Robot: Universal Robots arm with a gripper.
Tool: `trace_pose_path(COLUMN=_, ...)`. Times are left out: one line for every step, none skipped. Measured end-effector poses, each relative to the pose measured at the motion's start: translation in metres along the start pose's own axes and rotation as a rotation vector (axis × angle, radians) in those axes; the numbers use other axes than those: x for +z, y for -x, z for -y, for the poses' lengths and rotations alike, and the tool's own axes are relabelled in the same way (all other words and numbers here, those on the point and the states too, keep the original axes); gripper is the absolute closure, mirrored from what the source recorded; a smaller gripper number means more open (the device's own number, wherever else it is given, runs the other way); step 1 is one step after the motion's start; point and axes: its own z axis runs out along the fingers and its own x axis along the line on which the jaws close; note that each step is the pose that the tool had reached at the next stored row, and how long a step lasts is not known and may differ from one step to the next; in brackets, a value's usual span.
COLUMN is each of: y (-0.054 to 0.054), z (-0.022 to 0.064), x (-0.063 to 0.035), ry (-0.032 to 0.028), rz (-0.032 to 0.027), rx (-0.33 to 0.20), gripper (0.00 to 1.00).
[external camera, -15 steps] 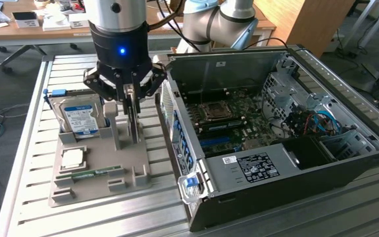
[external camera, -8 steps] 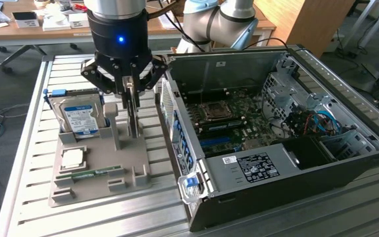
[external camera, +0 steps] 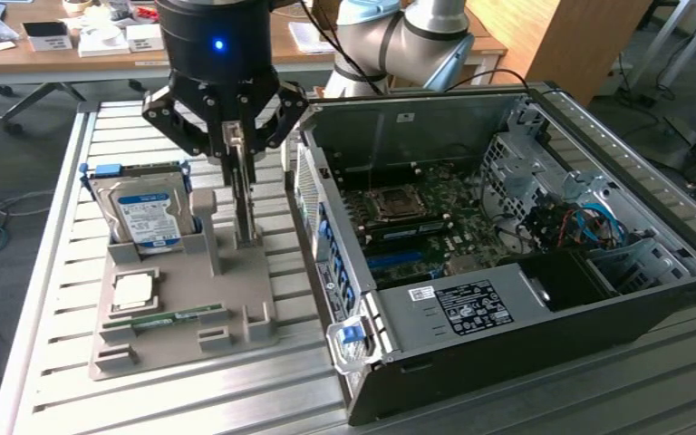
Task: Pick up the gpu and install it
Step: 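Pick up the gpu and move the gpu toward the slot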
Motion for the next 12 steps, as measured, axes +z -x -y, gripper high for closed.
trace_pose_path(y=0.000, z=-0.0001, x=-0.0019, ry=0.0001, rz=0.0001, rx=0.000, gripper=0.73)
trace_pose_path(y=0.000, z=-0.0002, x=-0.0037, ry=0.0000, rz=0.0000, rx=0.000, gripper=0.73)
trace_pose_path(y=0.000, z=-0.0003, x=-0.0053, ry=0.0001, rz=0.0001, rx=0.000, gripper=0.73)
trace_pose_path(y=0.000, z=-0.0004, x=-0.0067, ry=0.0001, rz=0.0001, rx=0.000, gripper=0.73)
trace_pose_path(y=0.000, z=-0.0004, x=-0.0079, ry=0.0001, rz=0.0001, rx=0.000, gripper=0.73)
trace_pose_path(y=0.000, z=-0.0005, x=-0.0090, ry=0.0001, rz=0.0001, rx=0.000, gripper=0.73)
trace_pose_path(y=0.000, z=-0.0005, x=-0.0100, ry=0.0001, rz=0.0001, rx=0.000, gripper=0.73)
trace_pose_path(y=0.000, z=-0.0006, x=-0.0111, ry=0.0001, rz=0.0000, rx=0.000, gripper=0.73)
trace_pose_path(y=0.000, z=-0.0007, x=-0.0124, ry=0.0000, rz=0.0000, rx=0.000, gripper=0.73)
trace_pose_path(y=0.000, z=-0.0007, x=-0.0139, ry=0.0000, rz=0.0000, rx=0.000, gripper=0.73)
trace_pose_path(y=0.000, z=-0.0008, x=-0.0150, ry=0.0001, rz=0.0001, rx=0.000, gripper=0.73)
trace_pose_path(y=0.000, z=-0.0009, x=-0.0163, ry=0.0001, rz=0.0001, rx=0.000, gripper=0.73)
